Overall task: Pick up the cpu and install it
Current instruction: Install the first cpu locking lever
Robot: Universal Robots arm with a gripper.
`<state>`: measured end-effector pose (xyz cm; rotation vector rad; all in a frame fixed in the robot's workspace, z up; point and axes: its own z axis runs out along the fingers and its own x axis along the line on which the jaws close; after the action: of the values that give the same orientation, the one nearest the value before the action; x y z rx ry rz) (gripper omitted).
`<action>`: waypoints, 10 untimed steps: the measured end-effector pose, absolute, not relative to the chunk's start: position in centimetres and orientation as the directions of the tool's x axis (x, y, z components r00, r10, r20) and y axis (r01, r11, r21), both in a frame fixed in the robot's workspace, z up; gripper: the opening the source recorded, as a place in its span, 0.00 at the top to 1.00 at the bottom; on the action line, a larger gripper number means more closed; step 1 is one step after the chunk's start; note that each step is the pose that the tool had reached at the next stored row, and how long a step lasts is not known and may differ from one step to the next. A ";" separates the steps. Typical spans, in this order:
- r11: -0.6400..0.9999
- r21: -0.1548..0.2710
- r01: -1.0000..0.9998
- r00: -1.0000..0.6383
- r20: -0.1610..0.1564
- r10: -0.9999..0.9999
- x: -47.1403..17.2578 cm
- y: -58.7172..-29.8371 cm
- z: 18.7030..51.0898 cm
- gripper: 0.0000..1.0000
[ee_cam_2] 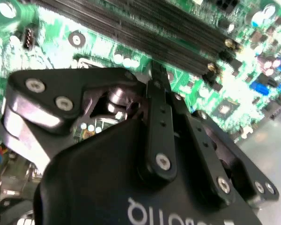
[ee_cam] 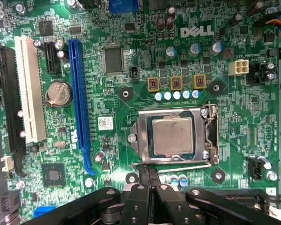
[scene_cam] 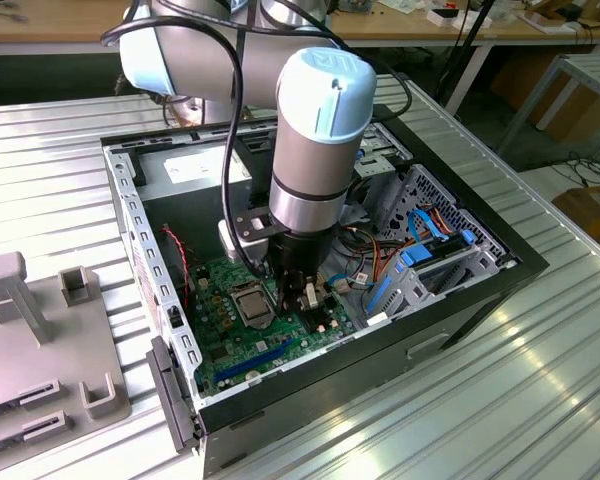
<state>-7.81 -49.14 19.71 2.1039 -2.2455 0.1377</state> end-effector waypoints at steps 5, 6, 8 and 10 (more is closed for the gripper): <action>0.064 -0.023 -0.998 -0.066 0.106 -0.992 -7.8 -49.1 19.7 0.89; 0.064 -0.023 -0.998 -0.066 0.106 -0.992 -7.8 -49.1 19.7 0.89; 0.064 -0.025 -0.998 -0.066 0.106 -0.992 -8.0 -49.1 20.0 0.89; 0.064 -0.025 -0.998 -0.066 0.105 -0.992 -8.2 -49.1 20.2 0.89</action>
<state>-8.16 -49.14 20.17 2.1048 -2.2470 0.1398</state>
